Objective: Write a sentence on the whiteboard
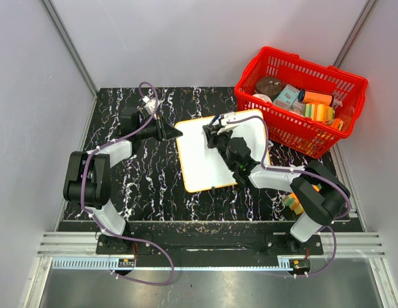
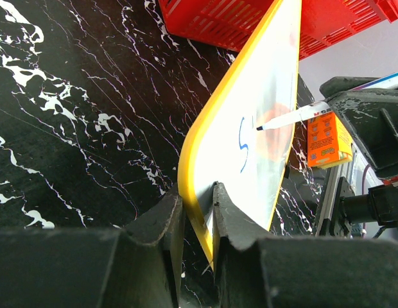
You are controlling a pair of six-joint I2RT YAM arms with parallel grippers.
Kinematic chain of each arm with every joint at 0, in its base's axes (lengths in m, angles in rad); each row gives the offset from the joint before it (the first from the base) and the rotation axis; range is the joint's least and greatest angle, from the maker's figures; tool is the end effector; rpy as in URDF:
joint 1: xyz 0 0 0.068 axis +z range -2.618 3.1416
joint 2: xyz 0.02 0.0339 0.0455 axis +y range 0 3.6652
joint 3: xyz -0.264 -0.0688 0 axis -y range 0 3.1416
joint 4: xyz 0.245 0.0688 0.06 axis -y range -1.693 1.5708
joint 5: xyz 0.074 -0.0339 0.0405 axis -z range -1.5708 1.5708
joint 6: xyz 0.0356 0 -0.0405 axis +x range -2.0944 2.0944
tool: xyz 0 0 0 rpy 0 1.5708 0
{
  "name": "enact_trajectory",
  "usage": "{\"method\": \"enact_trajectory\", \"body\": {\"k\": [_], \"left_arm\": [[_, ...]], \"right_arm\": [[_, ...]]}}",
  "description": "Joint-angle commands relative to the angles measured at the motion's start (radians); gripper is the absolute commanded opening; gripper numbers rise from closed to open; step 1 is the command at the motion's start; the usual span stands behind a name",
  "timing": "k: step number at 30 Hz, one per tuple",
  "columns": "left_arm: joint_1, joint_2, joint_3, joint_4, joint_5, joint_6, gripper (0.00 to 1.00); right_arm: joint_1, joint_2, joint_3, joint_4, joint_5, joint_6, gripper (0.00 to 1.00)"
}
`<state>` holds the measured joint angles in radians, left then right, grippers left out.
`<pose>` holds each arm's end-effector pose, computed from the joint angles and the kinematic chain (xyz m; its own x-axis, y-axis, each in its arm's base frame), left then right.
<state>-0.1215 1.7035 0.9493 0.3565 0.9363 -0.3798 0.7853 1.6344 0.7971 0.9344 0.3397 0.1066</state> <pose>0.3561 -0.0724 0.2143 -0.6569 -0.1412 -0.7406 0.6087 0.4803 -0.6315 0.2576 0.2408 0.2456 0.0222 0.1640 -0.9862 -0.4370 0.8888 0.1380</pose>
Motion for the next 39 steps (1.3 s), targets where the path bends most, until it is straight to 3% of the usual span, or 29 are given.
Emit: {"method": "enact_trajectory", "body": {"k": [1, 15, 39], "left_arm": [[-0.055, 0.038, -0.012, -0.074, -0.1, 0.174, 0.0], [-0.061, 0.039, -0.006, -0.086, -0.105, 0.18, 0.0], [-0.063, 0.039, -0.003, -0.096, -0.113, 0.188, 0.0]], "right_arm": [[-0.006, -0.008, 0.044, 0.021, 0.006, 0.005, 0.0], [-0.008, 0.039, 0.074, -0.003, -0.005, 0.015, 0.0], [-0.004, 0.027, -0.03, 0.02, -0.019, 0.071, 0.0]]}}
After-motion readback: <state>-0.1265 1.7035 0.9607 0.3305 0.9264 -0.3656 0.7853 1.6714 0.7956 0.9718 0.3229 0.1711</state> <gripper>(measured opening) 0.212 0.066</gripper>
